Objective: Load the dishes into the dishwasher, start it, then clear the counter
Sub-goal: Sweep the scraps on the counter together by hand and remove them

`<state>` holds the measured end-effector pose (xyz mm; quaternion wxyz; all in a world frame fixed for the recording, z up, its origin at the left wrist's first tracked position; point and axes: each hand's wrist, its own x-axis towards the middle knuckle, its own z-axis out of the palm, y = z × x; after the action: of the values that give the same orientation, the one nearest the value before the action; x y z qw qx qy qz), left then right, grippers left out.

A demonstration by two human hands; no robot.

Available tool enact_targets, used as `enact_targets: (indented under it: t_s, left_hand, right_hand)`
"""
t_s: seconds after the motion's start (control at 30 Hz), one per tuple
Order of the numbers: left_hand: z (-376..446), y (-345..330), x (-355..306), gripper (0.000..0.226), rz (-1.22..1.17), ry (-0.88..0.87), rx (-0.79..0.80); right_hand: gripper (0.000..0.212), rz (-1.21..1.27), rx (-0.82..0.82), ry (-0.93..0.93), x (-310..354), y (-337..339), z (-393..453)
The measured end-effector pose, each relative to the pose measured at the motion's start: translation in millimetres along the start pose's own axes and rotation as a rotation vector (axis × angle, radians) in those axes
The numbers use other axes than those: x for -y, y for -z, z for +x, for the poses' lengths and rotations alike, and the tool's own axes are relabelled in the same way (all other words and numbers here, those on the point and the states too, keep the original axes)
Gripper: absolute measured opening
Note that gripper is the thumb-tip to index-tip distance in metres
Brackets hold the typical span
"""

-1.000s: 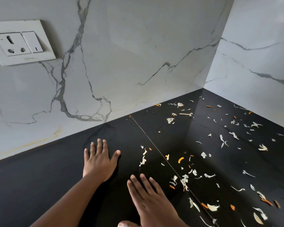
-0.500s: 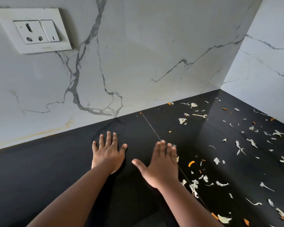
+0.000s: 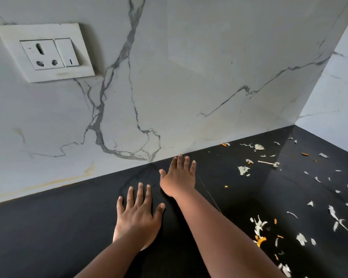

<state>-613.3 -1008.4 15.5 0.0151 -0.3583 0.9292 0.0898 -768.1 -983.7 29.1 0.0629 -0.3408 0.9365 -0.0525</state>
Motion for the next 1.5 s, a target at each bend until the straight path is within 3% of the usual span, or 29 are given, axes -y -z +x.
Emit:
enact_targets:
  t_s: [0.23,0.5,0.97,1.03,1.13,1.27,1.5]
  left_hand:
    - [0.2,1.6,0.3,0.072,0.007,-0.006,0.002]
    - [-1.1,3.6,-1.3,0.072,0.010,0.001,0.015]
    - [0.4,2.3,-0.5,0.074,0.028,-0.010,0.013]
    - [0.2,2.1,-0.6,0.074,0.028,-0.013,0.013]
    - [1.1,1.3,-0.1,0.074,0.031,-0.016,0.006]
    - [-0.1,0.8,-0.2,0.073,0.032,-0.018,-0.005]
    - [-0.4,0.3,0.6,0.074,0.040,-0.021,-0.008]
  right_hand:
    - [0.111,0.031,-0.006,-0.187,-7.1,2.0,15.1]
    - [0.114,0.068,0.015,-0.398,-36.5,0.1,-41.8]
    - [0.126,-0.147,0.074,-0.439,-84.8,8.7,-200.8]
    - [0.121,-0.123,-0.021,-0.372,-79.9,4.8,-221.5]
    - [0.094,0.007,-0.192,-0.146,-56.6,-10.1,-255.0]
    - [0.084,-0.020,-0.094,0.129,-32.9,-36.5,-289.3]
    - [0.095,-0.120,-0.079,0.180,-99.0,-26.2,-296.4]
